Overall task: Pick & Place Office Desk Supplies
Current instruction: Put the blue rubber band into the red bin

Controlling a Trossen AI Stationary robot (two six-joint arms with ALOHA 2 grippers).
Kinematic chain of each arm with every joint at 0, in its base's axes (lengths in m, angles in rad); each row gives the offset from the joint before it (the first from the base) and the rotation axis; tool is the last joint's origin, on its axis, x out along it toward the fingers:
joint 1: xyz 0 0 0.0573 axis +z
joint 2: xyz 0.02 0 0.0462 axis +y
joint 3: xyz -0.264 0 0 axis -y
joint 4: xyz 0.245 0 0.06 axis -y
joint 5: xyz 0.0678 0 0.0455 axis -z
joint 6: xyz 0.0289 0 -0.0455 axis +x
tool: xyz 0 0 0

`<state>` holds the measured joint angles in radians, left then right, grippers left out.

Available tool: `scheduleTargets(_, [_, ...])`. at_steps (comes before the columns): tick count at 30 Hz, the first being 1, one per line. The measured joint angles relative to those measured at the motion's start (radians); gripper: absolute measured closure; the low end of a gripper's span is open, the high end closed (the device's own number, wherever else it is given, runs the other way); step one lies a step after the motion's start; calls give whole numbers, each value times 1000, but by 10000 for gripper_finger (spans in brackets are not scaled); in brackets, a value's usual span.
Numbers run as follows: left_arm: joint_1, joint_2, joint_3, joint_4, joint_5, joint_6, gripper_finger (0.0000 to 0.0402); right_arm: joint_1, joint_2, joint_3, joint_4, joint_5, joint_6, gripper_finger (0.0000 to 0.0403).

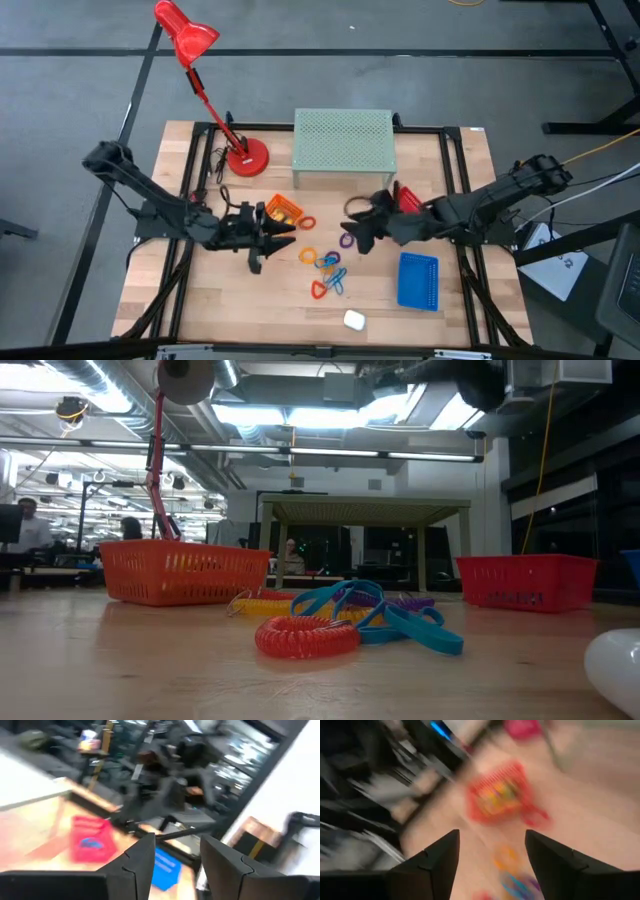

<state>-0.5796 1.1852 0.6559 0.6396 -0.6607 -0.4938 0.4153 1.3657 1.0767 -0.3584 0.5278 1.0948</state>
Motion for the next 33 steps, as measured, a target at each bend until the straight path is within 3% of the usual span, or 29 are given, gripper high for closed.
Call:
scheduleTargets(3, [0, 9, -52, 32, -78, -80, 249, -3, 30, 41, -173, -65, 97, 174])
scheduleTargets(7, [0, 9, -79, -29, -136, -171, 249, 8, 87, 57, -237, -116, 139, 174])
scheduleTargets(16, [8, 9, -79, -105, -154, -268, 249, 110, 310, 56, -221, -169, -168, 174])
scheduleTargets(21, [8, 9, -79, -109, -149, -247, 249, 131, 378, 56, -142, -276, -243, 174])
scheduleTargets(27, [8, 9, -79, -104, -113, -152, 249, 103, 390, 56, -54, -246, -200, 174])
scheduleTargets(33, [8, 9, -79, -97, -63, -66, 249, 50, 391, 56, -61, -315, -181, 186])
